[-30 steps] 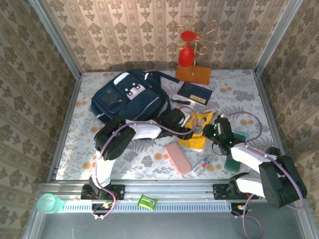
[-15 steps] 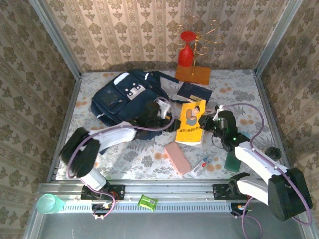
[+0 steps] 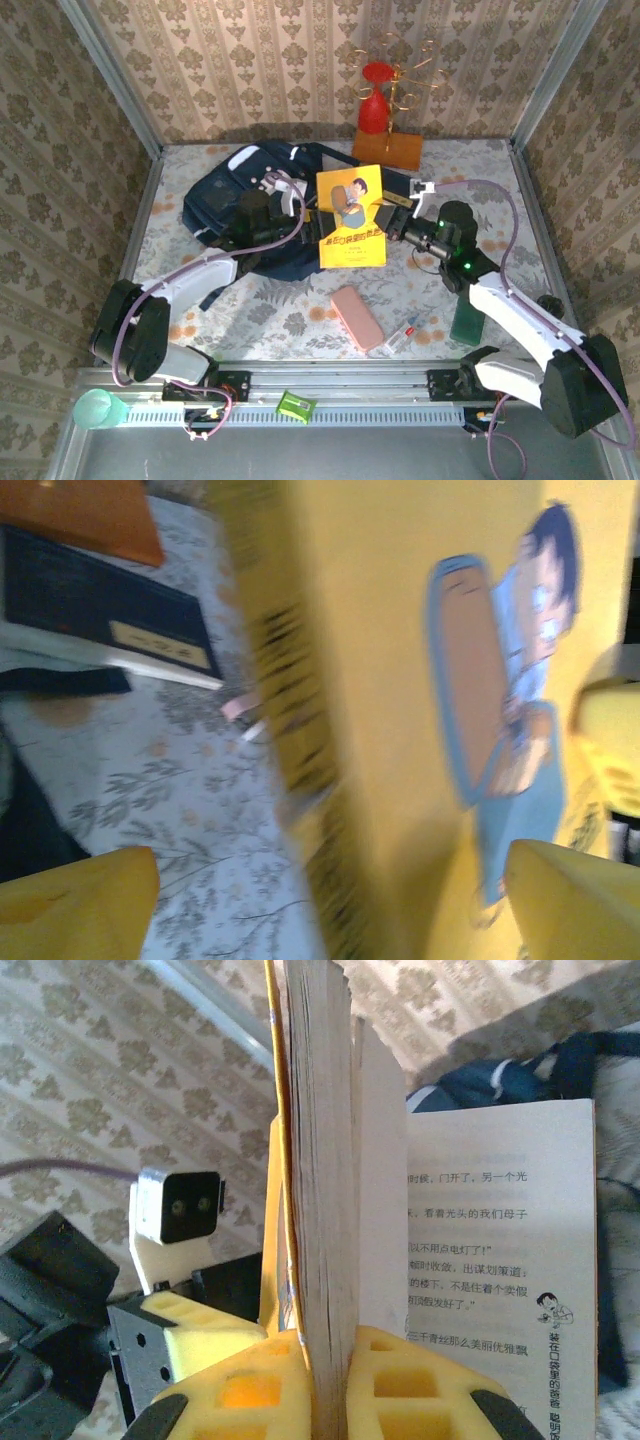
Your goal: Pack the student bag
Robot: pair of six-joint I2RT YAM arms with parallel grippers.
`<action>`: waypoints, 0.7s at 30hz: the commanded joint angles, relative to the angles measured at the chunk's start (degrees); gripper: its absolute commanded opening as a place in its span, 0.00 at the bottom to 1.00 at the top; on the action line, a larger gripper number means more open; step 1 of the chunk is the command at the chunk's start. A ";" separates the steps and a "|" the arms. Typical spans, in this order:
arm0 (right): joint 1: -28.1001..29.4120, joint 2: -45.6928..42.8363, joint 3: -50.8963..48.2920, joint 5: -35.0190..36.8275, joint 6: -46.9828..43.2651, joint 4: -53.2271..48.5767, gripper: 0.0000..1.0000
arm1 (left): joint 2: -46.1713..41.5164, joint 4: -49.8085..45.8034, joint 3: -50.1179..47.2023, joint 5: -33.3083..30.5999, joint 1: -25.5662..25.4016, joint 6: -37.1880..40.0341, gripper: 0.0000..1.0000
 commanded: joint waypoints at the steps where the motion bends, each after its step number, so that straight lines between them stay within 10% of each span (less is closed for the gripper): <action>1: 0.73 2.20 2.10 -3.93 0.70 7.23 0.00 | 0.49 8.01 -0.54 6.57 0.78 -4.84 0.76; 10: -0.61 7.54 4.56 -5.02 -5.61 1.60 0.00 | -1.35 9.92 -2.36 6.90 3.06 -5.25 0.15; 18: -1.89 10.29 3.71 -10.63 -6.90 -1.67 0.91 | -9.08 7.16 -3.50 5.67 3.81 -3.87 0.00; 21: -0.21 12.09 3.59 -13.35 -7.61 0.68 1.00 | -11.39 6.52 -3.38 6.13 3.81 -3.77 0.00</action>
